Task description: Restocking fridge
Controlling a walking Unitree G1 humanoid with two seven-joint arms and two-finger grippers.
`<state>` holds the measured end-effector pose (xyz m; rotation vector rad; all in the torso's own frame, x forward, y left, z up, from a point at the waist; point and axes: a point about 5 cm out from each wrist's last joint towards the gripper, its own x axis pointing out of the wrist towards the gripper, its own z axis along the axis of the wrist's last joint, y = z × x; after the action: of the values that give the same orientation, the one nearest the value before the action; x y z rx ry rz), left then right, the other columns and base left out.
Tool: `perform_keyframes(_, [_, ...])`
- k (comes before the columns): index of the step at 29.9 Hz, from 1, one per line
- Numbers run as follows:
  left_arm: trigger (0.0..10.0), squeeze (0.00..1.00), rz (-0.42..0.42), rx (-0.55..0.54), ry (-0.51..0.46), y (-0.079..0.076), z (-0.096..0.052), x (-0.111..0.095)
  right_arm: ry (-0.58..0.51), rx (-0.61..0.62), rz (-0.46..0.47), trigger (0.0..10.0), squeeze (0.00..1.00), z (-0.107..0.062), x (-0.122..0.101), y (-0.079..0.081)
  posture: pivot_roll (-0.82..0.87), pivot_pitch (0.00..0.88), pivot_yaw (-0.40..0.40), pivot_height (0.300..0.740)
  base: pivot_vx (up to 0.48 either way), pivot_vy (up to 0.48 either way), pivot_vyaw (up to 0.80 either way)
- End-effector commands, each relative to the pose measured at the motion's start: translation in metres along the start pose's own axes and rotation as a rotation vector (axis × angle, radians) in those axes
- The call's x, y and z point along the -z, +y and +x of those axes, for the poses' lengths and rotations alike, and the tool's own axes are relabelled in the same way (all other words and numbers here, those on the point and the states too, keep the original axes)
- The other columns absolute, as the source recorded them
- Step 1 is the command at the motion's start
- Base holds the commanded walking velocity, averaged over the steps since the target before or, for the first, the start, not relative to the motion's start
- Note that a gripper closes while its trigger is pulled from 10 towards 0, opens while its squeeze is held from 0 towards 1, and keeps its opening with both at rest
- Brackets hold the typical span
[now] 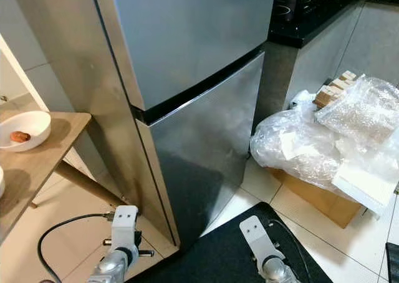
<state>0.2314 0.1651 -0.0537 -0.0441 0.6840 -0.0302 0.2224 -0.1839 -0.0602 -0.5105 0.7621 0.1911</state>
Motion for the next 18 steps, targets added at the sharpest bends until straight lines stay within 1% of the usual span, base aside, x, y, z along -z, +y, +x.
perform_keyframes(1, [10.0, 0.0, 0.005, -0.027, 0.0, 0.008, -0.003, 0.005, -0.025, -0.012, -0.022, 10.0, 0.0, 0.002, -0.008, -0.001, -0.07, 0.035, -0.042, 0.74, 0.0, 0.0, 0.0])
perform_keyframes(10, [10.0, 0.0, 0.008, -0.057, 0.004, 0.019, -0.01, 0.017, -0.046, -0.037, -0.041, 10.0, 0.0, 0.004, -0.019, 0.004, -0.02, 0.053, -0.059, 0.74, 0.0, 0.0, 0.0])
perform_keyframes(13, [10.0, 0.0, 0.026, -0.066, 0.018, 0.023, -0.014, 0.023, -0.04, -0.041, -0.036, 10.0, 0.0, 0.004, -0.016, 0.007, -0.03, 0.051, -0.041, 0.74, 0.0, 0.0, 0.0])
perform_keyframes(18, [10.0, 0.0, 0.031, -0.063, 0.019, 0.023, -0.013, 0.022, -0.026, -0.033, -0.024, 10.0, 0.0, 0.002, -0.01, 0.007, -0.04, 0.049, -0.025, 0.74, 0.0, 0.0, 0.0])
